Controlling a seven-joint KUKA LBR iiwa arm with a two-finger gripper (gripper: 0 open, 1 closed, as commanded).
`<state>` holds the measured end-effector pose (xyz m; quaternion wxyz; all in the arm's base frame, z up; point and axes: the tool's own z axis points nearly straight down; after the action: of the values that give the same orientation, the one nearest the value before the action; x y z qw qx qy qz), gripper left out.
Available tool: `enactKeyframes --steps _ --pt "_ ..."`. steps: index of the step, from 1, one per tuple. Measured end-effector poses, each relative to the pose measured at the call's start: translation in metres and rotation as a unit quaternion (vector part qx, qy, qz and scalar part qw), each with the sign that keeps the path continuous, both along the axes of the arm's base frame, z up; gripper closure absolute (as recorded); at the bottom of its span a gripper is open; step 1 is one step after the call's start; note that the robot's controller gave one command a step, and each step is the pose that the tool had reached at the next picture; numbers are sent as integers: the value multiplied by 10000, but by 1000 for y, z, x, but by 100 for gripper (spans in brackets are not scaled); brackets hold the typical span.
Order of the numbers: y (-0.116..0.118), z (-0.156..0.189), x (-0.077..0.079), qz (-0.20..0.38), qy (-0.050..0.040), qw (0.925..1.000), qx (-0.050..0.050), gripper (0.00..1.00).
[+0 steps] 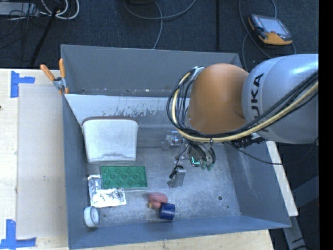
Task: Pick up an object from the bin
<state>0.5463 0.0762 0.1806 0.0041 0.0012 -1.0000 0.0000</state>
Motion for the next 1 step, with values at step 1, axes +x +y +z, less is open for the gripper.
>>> enactKeyframes --steps 1 --pt "135 -88 -70 1155 -16 9933 14 0"
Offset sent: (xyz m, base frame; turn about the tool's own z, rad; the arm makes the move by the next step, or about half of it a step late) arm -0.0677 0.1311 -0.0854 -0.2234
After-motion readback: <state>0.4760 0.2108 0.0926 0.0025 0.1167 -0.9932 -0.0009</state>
